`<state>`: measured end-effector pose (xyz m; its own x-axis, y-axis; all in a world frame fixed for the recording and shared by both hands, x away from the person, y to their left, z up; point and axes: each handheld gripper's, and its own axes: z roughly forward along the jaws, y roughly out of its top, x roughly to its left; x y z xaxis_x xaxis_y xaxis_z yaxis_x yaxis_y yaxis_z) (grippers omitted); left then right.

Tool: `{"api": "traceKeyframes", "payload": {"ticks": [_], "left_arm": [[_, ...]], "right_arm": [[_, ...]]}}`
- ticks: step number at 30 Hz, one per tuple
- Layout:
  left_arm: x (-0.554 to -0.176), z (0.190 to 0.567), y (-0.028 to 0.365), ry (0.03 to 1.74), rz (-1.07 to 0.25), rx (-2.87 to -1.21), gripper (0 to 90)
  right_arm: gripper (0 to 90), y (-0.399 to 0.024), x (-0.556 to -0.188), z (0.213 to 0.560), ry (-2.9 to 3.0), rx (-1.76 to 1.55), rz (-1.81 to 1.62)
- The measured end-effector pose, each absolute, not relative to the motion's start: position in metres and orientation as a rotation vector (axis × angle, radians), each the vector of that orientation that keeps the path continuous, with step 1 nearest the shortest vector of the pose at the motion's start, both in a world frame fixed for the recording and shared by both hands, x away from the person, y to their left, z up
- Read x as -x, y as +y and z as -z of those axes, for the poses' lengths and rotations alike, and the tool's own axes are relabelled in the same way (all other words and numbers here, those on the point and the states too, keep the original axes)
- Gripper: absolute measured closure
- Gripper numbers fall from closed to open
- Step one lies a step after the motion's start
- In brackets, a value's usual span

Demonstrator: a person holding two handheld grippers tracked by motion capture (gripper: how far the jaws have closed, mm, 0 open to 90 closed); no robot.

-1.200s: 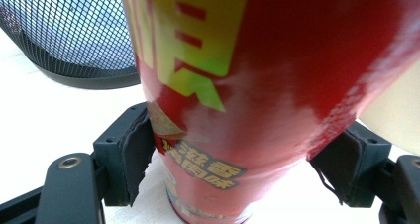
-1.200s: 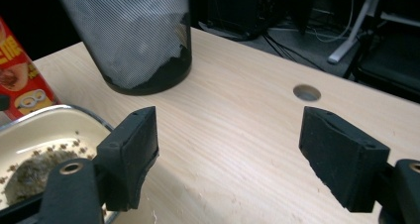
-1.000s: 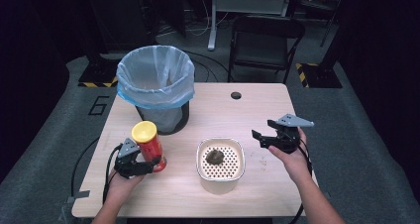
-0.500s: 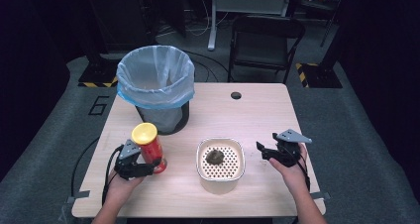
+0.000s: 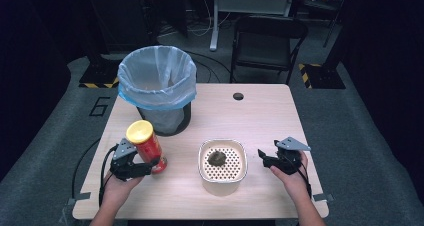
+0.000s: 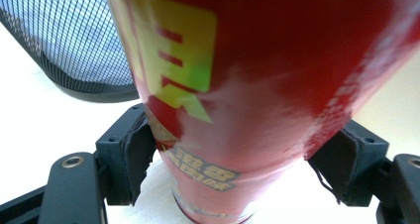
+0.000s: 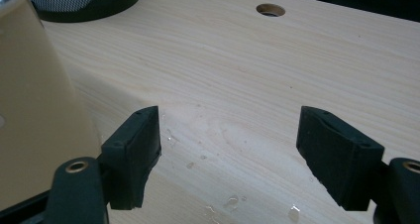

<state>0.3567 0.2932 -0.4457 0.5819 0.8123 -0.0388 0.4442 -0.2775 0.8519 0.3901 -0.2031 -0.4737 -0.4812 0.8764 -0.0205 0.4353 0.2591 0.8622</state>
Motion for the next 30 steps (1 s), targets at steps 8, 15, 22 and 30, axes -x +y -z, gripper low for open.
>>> {"api": "traceKeyframes", "payload": {"ticks": [8, 15, 22, 30], "left_arm": [[-0.358, 0.423, 0.293, 1.006, -0.467, -1.929, 23.6], [-0.363, 0.387, 0.29, 0.972, -0.465, -1.967, 23.5], [-0.375, 0.358, 0.283, 0.946, -0.418, -1.981, 23.5], [-0.381, 0.32, 0.28, 0.915, -0.395, -1.986, 23.5]], "right_arm": [[24.6, -0.205, -0.39, 0.479, 2.034, -1.166, -1.121], [24.6, -0.212, -0.391, 0.482, 2.022, -1.198, -1.12], [24.6, -0.213, -0.389, 0.482, 2.022, -1.179, -1.107], [24.6, -0.21, -0.387, 0.481, 2.029, -1.161, -1.101]]}}
